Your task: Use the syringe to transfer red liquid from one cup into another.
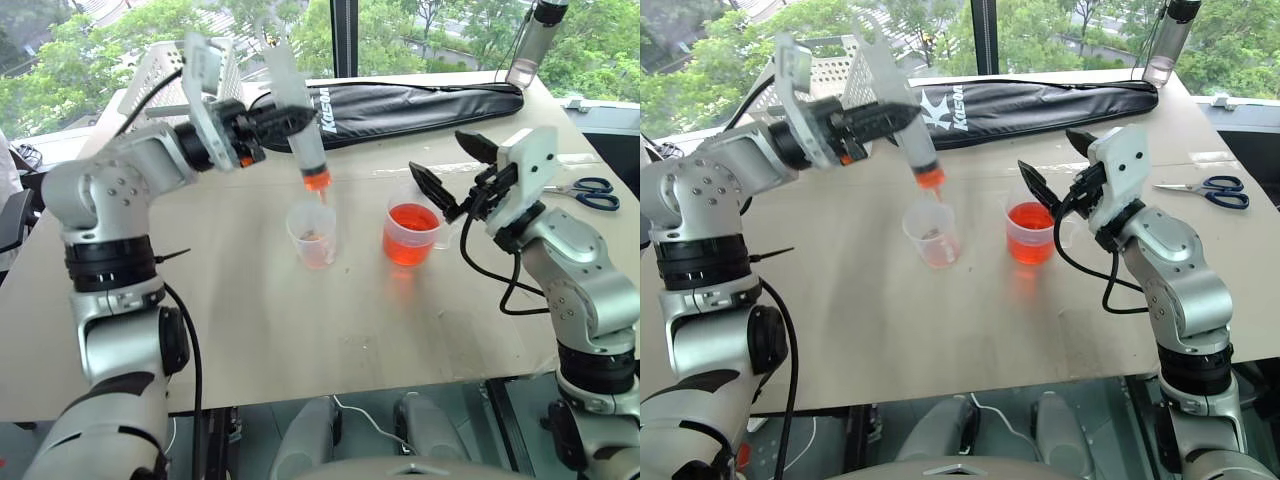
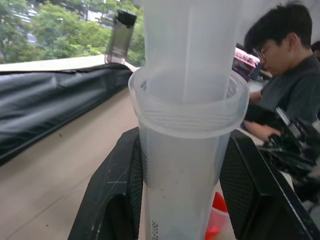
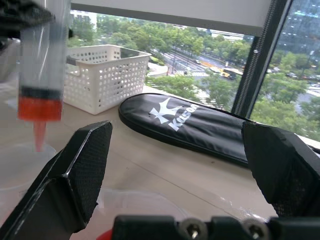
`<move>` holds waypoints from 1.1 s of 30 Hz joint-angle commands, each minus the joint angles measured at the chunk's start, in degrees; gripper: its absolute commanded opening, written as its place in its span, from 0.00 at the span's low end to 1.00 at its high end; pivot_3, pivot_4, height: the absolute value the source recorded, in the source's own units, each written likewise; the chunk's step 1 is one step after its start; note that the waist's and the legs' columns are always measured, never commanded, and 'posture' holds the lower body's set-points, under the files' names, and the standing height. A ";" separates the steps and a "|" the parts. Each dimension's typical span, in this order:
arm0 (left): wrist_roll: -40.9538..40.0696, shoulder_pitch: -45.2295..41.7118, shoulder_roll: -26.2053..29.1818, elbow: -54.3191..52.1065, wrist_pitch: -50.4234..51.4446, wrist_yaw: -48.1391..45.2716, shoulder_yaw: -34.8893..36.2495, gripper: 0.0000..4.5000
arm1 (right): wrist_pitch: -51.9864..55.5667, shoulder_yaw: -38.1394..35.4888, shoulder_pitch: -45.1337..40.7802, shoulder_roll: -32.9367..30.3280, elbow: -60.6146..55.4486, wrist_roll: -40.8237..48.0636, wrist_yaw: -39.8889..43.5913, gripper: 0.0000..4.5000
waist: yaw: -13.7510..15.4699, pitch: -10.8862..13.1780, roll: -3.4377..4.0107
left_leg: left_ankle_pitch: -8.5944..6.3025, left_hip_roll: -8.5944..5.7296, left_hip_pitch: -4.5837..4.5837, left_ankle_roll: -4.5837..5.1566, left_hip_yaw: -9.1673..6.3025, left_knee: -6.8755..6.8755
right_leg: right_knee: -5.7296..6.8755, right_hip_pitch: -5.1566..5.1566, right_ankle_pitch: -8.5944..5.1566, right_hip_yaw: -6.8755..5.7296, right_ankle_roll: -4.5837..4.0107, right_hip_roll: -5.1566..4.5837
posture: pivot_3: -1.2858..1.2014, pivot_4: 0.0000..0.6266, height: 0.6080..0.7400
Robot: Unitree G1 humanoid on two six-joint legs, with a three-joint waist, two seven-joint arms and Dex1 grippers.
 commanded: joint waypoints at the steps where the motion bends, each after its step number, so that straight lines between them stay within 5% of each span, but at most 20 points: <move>1: 2.78 2.64 1.99 -4.99 -5.66 -2.01 -1.67 0.34 | 0.12 0.37 -5.52 -0.28 0.68 0.90 1.30 0.99 | 0.06 0.01 -0.01 | 0.00 0.00 0.00 0.00 0.00 -0.02 | 0.00 0.00 0.00 -0.01 0.00 0.00 | 0.52 0.24 1.00; 10: 5.05 6.38 3.29 -8.83 -10.43 -2.40 -3.19 0.34 | 13.62 3.95 -23.89 3.94 4.16 4.66 -0.59 0.99 | 0.18 0.01 -0.03 | 0.00 0.00 -0.14 0.00 -0.06 -0.02 | -0.03 -0.15 0.00 -0.08 -0.01 -0.04 | 0.52 0.24 1.00; 13: 6.44 8.11 3.36 -10.09 -12.28 -2.49 -4.46 0.34 | 16.98 5.44 -28.03 4.75 5.96 5.56 0.09 0.85 | 0.19 -0.01 -0.07 | 0.00 -0.03 -0.26 0.00 -0.15 0.00 | -0.06 -0.18 0.00 -0.16 -0.01 -0.06 | 0.52 0.24 1.00; 15: 7.02 8.38 3.15 -10.34 -12.90 -1.98 -4.79 0.34 | 18.19 7.35 -29.42 4.07 6.79 3.79 0.01 0.67 | 0.09 -0.01 -0.07 | 0.00 -0.03 -0.28 0.00 -0.15 0.01 | -0.06 -0.20 0.00 -0.16 -0.01 -0.06 | 0.52 0.24 1.00; 33: 11.90 10.73 2.59 -14.18 -15.86 1.19 -7.17 0.34 | 24.23 8.95 -33.68 6.47 7.93 4.55 0.71 0.67 | 0.07 -0.01 -0.07 | 0.00 -0.02 -0.33 0.00 -0.14 -0.01 | -0.03 -0.29 0.00 -0.17 -0.01 -0.06 | 0.52 0.24 1.00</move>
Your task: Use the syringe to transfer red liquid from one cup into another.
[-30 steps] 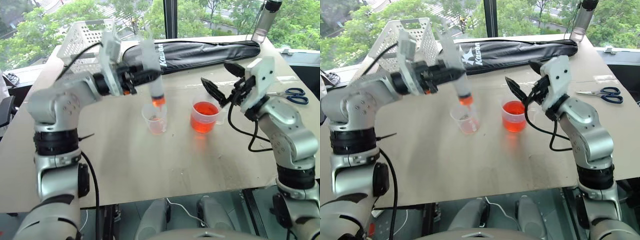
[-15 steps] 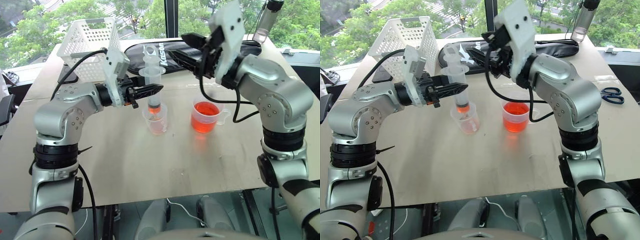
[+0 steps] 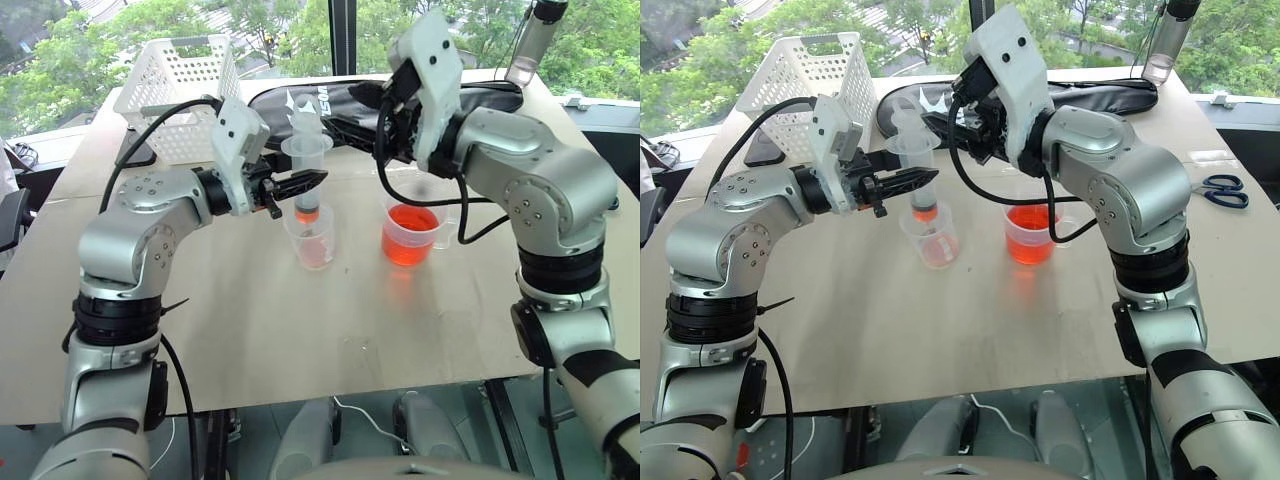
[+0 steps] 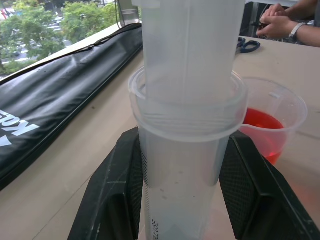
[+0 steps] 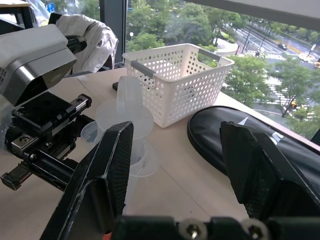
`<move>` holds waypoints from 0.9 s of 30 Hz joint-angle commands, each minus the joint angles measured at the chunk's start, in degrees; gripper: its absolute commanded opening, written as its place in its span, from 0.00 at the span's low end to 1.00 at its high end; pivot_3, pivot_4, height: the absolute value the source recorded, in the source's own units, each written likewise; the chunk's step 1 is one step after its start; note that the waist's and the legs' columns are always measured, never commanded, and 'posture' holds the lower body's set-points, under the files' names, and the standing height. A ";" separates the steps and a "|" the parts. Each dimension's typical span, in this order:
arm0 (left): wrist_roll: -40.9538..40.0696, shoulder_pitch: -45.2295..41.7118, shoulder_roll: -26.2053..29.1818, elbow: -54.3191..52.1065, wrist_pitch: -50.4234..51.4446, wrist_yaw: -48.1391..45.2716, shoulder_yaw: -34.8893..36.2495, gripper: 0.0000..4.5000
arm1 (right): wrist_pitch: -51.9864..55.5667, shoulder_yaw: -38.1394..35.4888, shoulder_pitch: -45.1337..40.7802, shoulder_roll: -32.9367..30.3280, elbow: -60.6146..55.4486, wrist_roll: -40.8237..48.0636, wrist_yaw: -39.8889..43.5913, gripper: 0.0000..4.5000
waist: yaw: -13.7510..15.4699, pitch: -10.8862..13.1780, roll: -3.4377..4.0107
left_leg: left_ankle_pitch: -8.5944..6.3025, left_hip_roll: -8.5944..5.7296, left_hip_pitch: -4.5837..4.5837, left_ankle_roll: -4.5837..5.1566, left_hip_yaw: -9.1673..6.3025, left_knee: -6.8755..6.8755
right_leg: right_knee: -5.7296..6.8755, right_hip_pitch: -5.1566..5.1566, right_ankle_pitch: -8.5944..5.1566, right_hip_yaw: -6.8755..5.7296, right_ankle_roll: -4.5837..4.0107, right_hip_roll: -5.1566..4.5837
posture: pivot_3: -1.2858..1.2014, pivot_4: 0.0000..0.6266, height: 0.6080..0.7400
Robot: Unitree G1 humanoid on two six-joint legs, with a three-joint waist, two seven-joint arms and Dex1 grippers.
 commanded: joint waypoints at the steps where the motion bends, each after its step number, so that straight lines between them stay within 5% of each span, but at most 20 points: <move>1: 0.19 -0.20 0.20 -2.76 -1.43 -0.11 -0.10 0.34 | 0.47 -0.47 -3.17 1.21 -1.59 0.74 0.10 0.67 | -0.02 0.00 0.00 | 0.00 0.00 0.00 0.00 0.00 0.00 | 0.00 0.00 0.00 0.00 0.00 0.00 | 0.52 0.24 1.00; 15: 0.33 0.27 0.12 -2.68 -1.97 0.11 -0.37 0.34 | 4.57 -3.45 -5.46 2.85 -1.86 4.39 -1.07 0.67 | -0.04 0.00 0.00 | 0.00 0.00 -0.01 0.00 -0.01 -0.01 | 0.01 -0.02 0.00 -0.01 0.00 0.00 | 0.52 0.24 1.00; 18: 0.29 0.42 0.06 -3.10 -2.11 0.12 -0.52 0.34 | 3.40 -1.34 -5.38 1.48 -1.33 2.35 -0.96 0.48 | -0.02 0.00 0.00 | 0.00 0.00 -0.01 0.00 0.00 -0.01 | 0.01 -0.03 0.00 0.00 0.00 0.00 | 0.52 0.24 1.00; 22: 0.20 0.83 0.22 -3.69 -2.16 -0.01 -0.51 0.34 | 2.92 -0.20 -5.11 0.94 -1.37 1.30 -0.50 0.04 | -0.16 0.00 0.00 | 0.00 0.00 -0.02 0.00 0.01 -0.01 | 0.02 -0.04 0.00 0.01 0.00 0.00 | 0.52 0.24 1.00; 27: 0.02 1.06 0.20 -4.00 -2.35 -0.16 -0.52 0.34 | 2.90 0.24 -5.47 0.49 -1.00 1.66 0.55 0.02 | -0.14 0.00 0.00 | 0.00 0.00 -0.02 0.00 0.01 -0.02 | 0.02 -0.05 0.00 0.01 0.00 0.00 | 0.52 0.24 1.00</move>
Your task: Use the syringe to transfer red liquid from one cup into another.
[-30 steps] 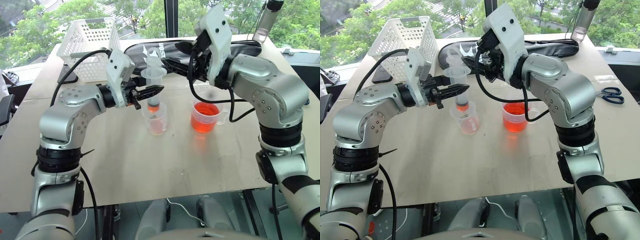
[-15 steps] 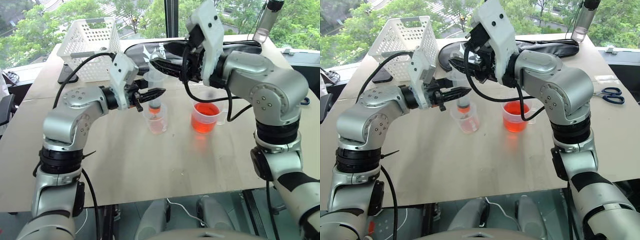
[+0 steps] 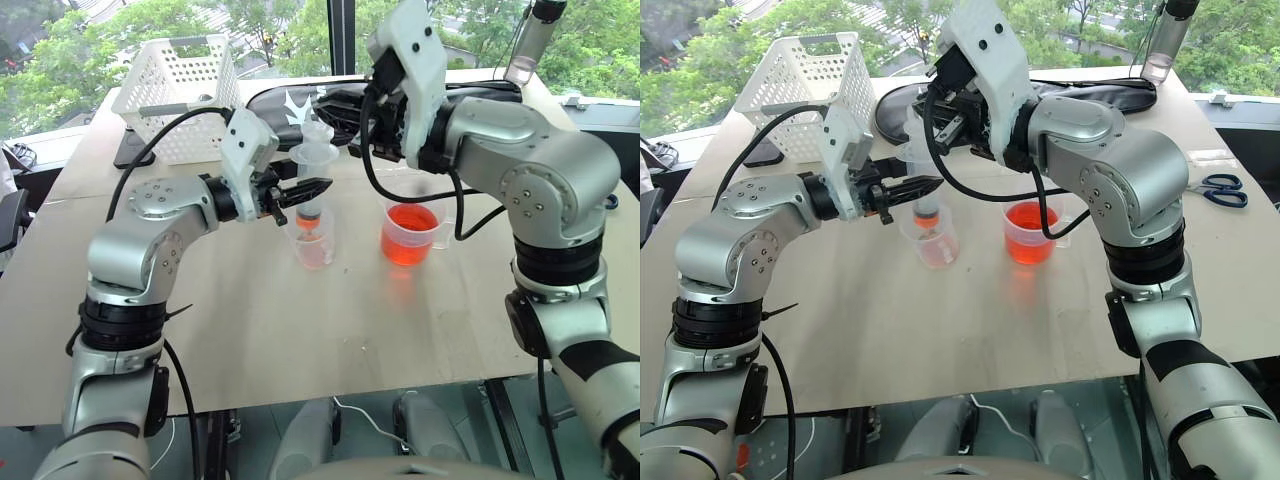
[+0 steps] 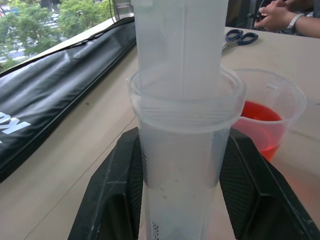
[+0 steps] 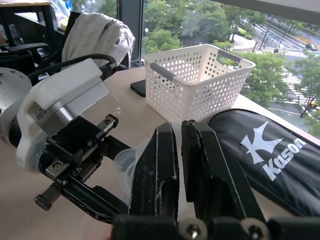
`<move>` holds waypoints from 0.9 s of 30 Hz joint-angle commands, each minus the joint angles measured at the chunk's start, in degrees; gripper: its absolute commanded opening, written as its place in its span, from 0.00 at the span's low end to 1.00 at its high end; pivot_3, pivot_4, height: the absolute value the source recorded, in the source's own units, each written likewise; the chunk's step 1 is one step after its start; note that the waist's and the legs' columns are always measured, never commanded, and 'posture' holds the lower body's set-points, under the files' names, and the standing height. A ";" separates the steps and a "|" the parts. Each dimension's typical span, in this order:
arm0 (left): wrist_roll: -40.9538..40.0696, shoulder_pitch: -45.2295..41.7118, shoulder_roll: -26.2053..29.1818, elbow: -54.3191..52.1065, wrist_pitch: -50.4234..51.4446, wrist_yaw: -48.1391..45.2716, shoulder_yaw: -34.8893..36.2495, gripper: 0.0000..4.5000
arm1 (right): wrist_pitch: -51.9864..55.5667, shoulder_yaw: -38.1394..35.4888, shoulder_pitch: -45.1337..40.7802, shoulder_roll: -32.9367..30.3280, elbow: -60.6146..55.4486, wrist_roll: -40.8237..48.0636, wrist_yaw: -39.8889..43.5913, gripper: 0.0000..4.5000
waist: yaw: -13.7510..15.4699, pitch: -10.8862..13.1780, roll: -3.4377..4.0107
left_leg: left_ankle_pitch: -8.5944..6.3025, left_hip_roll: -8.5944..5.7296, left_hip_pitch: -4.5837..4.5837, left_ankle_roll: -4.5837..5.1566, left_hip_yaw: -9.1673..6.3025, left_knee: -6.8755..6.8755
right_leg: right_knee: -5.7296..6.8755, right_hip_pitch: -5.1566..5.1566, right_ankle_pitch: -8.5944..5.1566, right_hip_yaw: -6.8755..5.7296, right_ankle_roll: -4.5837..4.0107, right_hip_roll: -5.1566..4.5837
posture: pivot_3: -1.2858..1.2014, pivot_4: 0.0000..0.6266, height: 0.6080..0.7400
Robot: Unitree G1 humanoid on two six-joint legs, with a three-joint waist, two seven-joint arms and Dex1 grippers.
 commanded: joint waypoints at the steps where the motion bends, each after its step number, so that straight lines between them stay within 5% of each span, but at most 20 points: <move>1: -0.53 -0.34 0.47 -3.01 -1.54 -0.69 1.12 0.34 | -1.12 -0.56 -1.76 -0.57 -0.87 -0.24 1.10 0.02 | 0.01 0.00 0.00 | 0.00 0.00 0.00 0.00 0.00 0.00 | 0.00 0.00 0.00 0.00 0.00 0.00 | 0.52 0.24 1.00; 14: -0.92 1.13 0.14 -4.05 -2.05 -0.57 1.95 0.34 | -10.22 1.38 -0.95 -5.97 5.70 -1.18 14.63 0.02 | 0.10 0.00 0.00 | 0.00 0.00 -0.01 0.00 0.01 0.01 | -0.01 0.00 0.00 0.00 0.00 0.00 | 0.52 0.24 1.00; 17: -0.78 1.36 0.28 -4.33 -2.22 -0.68 1.92 0.34 | -10.01 1.40 -1.41 -6.27 7.24 -0.56 16.80 0.30 | -0.04 0.00 0.00 | 0.00 0.01 -0.01 0.00 0.03 0.01 | 0.00 -0.01 0.00 0.01 0.00 0.01 | 0.52 0.24 1.00; 18: -0.74 1.44 0.32 -4.44 -2.30 -0.71 1.91 0.34 | -10.29 1.41 -1.58 -6.30 7.53 -1.15 16.54 0.30 | -0.03 0.00 0.00 | 0.00 0.02 -0.01 0.00 0.03 0.01 | 0.00 -0.01 0.00 0.01 0.00 0.01 | 0.52 0.24 1.00; 19: -0.67 1.56 0.36 -4.59 -2.40 -0.70 1.89 0.34 | -10.30 1.40 -1.86 -6.16 8.07 -2.12 15.50 0.47 | -0.03 0.00 0.00 | 0.00 0.01 -0.01 0.00 0.03 0.00 | 0.00 -0.02 0.00 0.02 0.00 0.00 | 0.52 0.24 1.00; 21: -0.58 1.72 0.43 -4.80 -2.53 -0.59 1.86 0.34 | -10.15 1.51 -2.09 -6.19 8.33 -3.01 14.76 0.66 | 0.02 0.00 0.00 | 0.00 0.01 -0.03 0.00 0.03 0.00 | -0.01 -0.02 0.00 0.02 0.00 0.00 | 0.52 0.24 1.00; 27: -0.60 2.00 0.42 -5.53 -2.38 0.06 1.89 0.34 | -7.34 0.51 -2.69 -5.52 6.07 -2.93 12.29 0.66 | 0.06 0.00 0.00 | 0.00 0.01 -0.04 0.00 0.02 0.00 | -0.01 -0.02 0.00 0.01 0.00 -0.01 | 0.52 0.24 1.00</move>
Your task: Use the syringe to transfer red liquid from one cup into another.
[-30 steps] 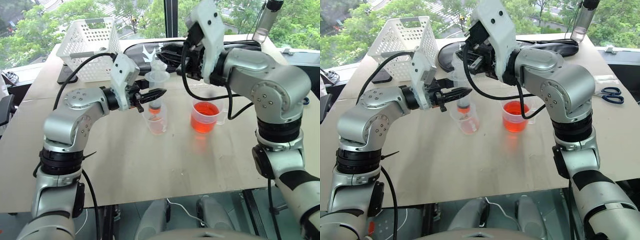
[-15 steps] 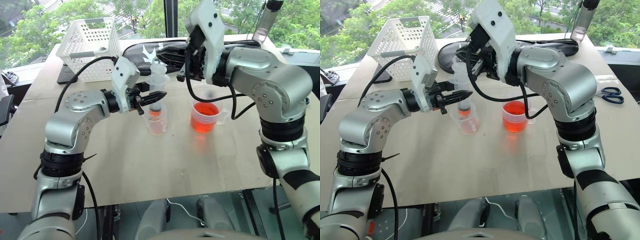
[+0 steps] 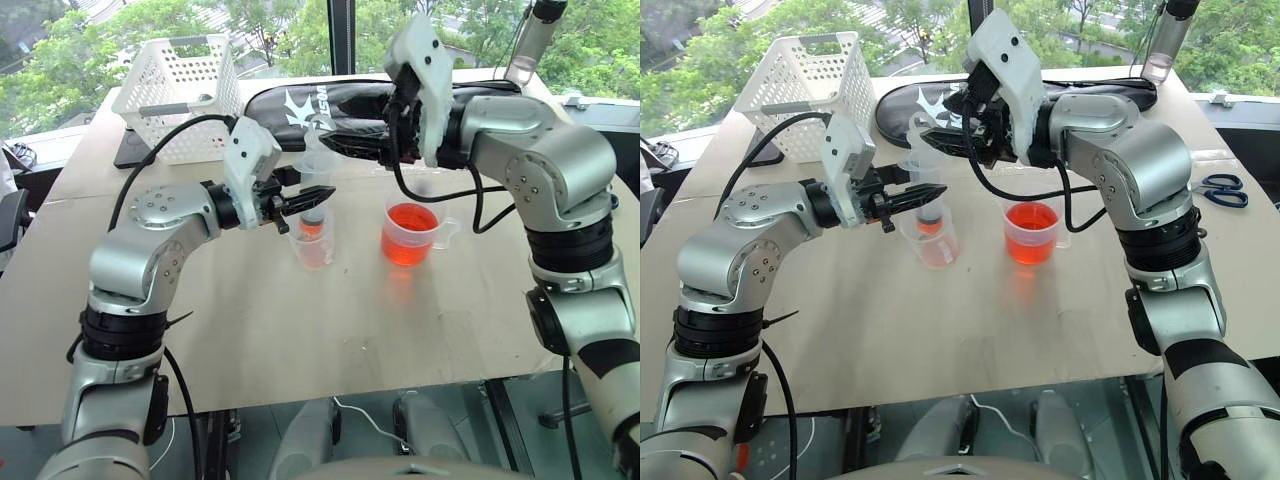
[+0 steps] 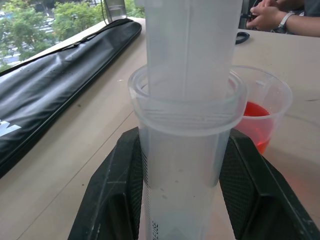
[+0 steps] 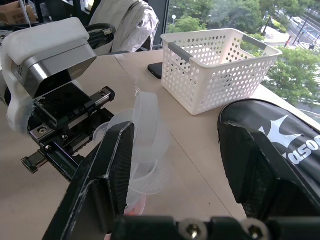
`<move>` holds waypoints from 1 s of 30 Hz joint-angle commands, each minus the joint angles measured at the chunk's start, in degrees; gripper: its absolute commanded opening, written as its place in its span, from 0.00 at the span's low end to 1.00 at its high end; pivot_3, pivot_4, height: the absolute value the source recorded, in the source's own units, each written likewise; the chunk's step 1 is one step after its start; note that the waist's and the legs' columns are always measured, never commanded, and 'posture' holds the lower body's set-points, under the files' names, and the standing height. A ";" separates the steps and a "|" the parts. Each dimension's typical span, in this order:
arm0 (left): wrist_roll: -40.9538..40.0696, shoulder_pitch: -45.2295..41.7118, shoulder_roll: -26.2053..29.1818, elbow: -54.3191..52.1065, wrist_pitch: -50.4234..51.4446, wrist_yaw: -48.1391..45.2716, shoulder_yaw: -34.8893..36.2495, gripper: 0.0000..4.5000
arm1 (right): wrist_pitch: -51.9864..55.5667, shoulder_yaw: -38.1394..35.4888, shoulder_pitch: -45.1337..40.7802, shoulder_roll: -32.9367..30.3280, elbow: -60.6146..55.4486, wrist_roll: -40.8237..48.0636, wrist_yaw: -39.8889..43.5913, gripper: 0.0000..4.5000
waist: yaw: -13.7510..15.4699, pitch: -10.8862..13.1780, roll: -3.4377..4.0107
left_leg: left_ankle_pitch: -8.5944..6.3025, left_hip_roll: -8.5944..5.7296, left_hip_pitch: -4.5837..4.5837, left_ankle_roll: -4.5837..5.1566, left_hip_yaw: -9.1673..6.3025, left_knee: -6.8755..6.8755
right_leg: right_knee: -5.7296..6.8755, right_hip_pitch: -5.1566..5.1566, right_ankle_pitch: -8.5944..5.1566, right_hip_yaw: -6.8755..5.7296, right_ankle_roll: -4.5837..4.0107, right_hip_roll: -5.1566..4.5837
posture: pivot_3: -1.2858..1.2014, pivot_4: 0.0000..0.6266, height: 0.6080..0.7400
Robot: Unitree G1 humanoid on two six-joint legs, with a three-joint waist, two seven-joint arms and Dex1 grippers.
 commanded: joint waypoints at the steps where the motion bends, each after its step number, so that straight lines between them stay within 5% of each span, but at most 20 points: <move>1: -0.50 -0.09 0.63 -3.19 -1.07 0.31 1.83 0.34 | 1.24 -1.86 -2.42 0.07 -3.21 -0.57 -2.33 0.66 | 0.00 0.00 0.00 | 0.00 0.00 0.00 0.00 0.00 0.00 | 0.00 0.00 0.00 0.00 0.00 0.00 | 0.52 0.24 1.00; 7: -0.46 0.34 0.52 -3.32 -1.42 0.44 1.68 0.34 | 1.83 -2.18 -2.09 0.10 -3.57 0.01 -2.53 0.66 | 0.03 0.00 0.00 | 0.00 0.00 0.00 0.00 0.00 0.00 | 0.00 0.00 0.00 0.00 0.00 0.00 | 0.52 0.24 1.00; 10: -0.46 0.20 0.43 -3.26 -1.45 0.41 1.53 0.34 | 1.89 -2.48 -1.90 0.15 -2.66 1.13 -1.26 0.46 | 0.03 0.00 0.00 | 0.00 0.00 0.00 0.00 0.00 0.00 | 0.00 0.00 0.00 0.00 0.00 0.00 | 0.52 0.24 1.00; 14: -0.42 0.13 0.35 -3.28 -1.63 0.46 1.42 0.34 | 1.33 -2.20 -1.98 0.09 -1.40 1.61 -0.29 0.03 | 0.04 0.00 0.00 | 0.00 0.00 0.00 0.00 0.00 0.00 | 0.00 0.00 0.00 0.00 0.00 0.00 | 0.52 0.24 1.00; 30: -2.50 1.81 -0.79 -3.52 -0.68 1.21 2.94 0.34 | -14.41 3.44 0.30 0.03 0.69 -6.82 3.87 0.02 | 0.03 0.00 0.00 | 0.00 -0.01 0.00 0.00 0.01 0.02 | 0.00 0.00 0.00 0.00 0.00 0.00 | 0.52 0.24 1.00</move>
